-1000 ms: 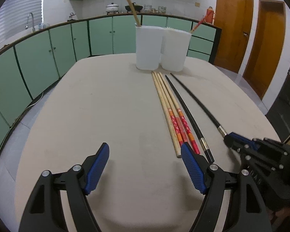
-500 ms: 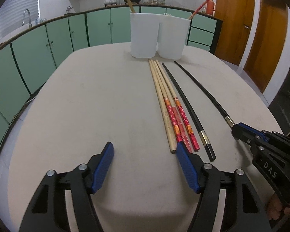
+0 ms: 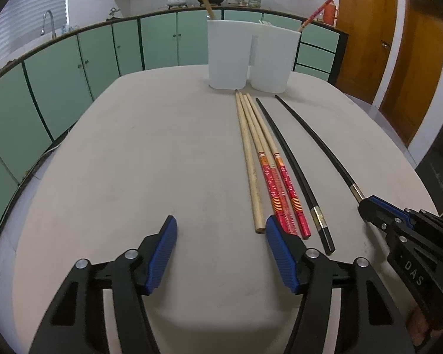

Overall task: Organize utensils
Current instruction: 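Grasp a black chopstick with the right tool while the left grasps a wooden chopstick, then lift and carry the black and wooden chopsticks over the white holder with both tools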

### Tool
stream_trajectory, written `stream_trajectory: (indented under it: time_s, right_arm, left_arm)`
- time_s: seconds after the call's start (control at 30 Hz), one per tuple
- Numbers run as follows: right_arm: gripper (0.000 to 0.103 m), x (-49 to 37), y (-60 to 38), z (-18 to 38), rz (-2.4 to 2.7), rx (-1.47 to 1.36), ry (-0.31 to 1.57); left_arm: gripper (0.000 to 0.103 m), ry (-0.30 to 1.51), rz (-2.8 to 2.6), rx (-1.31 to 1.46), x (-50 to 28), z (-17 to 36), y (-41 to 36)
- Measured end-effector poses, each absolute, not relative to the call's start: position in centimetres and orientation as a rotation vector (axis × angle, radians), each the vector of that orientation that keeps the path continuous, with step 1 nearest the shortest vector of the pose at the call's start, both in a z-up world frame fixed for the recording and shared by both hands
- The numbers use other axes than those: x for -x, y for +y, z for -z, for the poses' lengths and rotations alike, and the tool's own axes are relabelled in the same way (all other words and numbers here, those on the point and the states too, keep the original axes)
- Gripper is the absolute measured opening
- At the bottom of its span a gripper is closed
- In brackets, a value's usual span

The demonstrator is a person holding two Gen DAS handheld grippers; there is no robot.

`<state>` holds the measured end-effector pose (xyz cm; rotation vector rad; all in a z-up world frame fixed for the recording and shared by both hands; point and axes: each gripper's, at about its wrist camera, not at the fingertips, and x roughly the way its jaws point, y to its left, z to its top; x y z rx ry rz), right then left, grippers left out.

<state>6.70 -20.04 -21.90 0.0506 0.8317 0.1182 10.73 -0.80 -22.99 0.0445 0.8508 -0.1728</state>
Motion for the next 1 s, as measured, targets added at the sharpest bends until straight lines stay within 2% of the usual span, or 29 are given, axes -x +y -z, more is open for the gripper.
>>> stream_trajectory:
  time_s: [0.23,0.3,0.63,1.0]
  right_arm:
    - [0.010,-6.9,-19.8,22.0,-0.113,-0.035,0.829]
    - [0.007,-6.9,-19.6,22.0,-0.109,-0.021,0.829]
    - [0.006,-6.8,-20.2,20.6,-0.125,-0.031,0.806]
    - [0.006,-6.5,-21.8,12.8,-0.162,-0.052,0.652]
  left_arm:
    - [0.024,0.841,0.185,-0.041,-10.9,23.0,-1.4]
    - [0.008,0.839,0.190,-0.035,-10.9,23.0,-1.4]
    - [0.007,0.798,0.209,-0.029,-10.3,21.0,-1.3]
    - [0.007,0.616,0.226,-0.008,-10.1,12.9,-0.4]
